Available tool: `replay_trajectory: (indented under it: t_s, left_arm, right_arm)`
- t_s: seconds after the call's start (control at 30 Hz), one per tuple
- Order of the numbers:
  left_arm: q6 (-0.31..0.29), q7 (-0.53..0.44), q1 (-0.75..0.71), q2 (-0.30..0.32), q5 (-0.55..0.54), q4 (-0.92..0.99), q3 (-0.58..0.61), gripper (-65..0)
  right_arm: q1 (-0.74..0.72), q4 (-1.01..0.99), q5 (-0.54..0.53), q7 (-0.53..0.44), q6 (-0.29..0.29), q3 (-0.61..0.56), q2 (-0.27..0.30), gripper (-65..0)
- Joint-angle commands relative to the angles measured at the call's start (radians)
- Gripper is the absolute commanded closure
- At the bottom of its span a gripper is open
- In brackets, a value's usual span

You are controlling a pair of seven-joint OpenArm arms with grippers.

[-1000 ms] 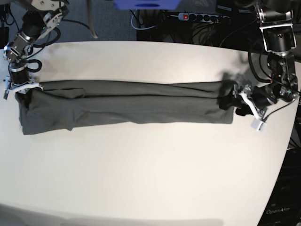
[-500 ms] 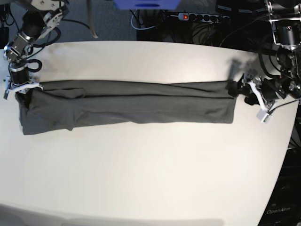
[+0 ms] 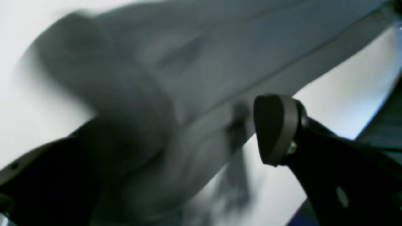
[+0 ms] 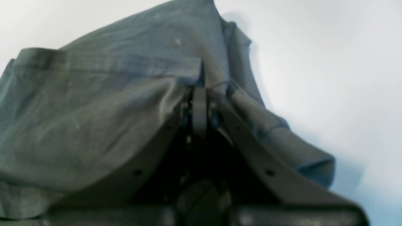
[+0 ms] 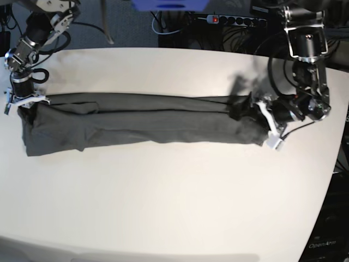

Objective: Fold the T-shirt properly

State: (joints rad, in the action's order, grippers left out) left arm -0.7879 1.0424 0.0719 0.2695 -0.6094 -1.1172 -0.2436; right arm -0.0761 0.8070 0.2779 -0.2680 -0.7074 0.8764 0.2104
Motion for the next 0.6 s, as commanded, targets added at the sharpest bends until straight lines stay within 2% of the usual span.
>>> replay_trajectory:
  t_s: [0.0,0.13,0.43,0.57]
  left_arm:
    - [0.090,0.354,-0.077,-0.025,0.440,0.064,0.033,-53.2]
    - [0.090,0.354,-0.073,-0.045,0.469,0.064,0.031,-53.2]
    - [0.090,0.354,-0.074,-0.013,0.466,0.059,0.026,-53.1]
    - [0.090,0.354,-0.080,-0.006,0.469,0.055,-0.040,-53.0]
  right_arm:
    - [0.028,-0.010,0.090,0.134,0.009,-0.001,-0.006,-0.3]
    - [0.032,-0.008,0.090,0.132,0.009,0.000,-0.006,-0.3]
    - [0.034,-0.008,0.090,0.132,0.009,0.002,-0.006,-0.3]
    - [0.034,-0.010,0.090,0.132,0.009,0.002,-0.006,-0.3]
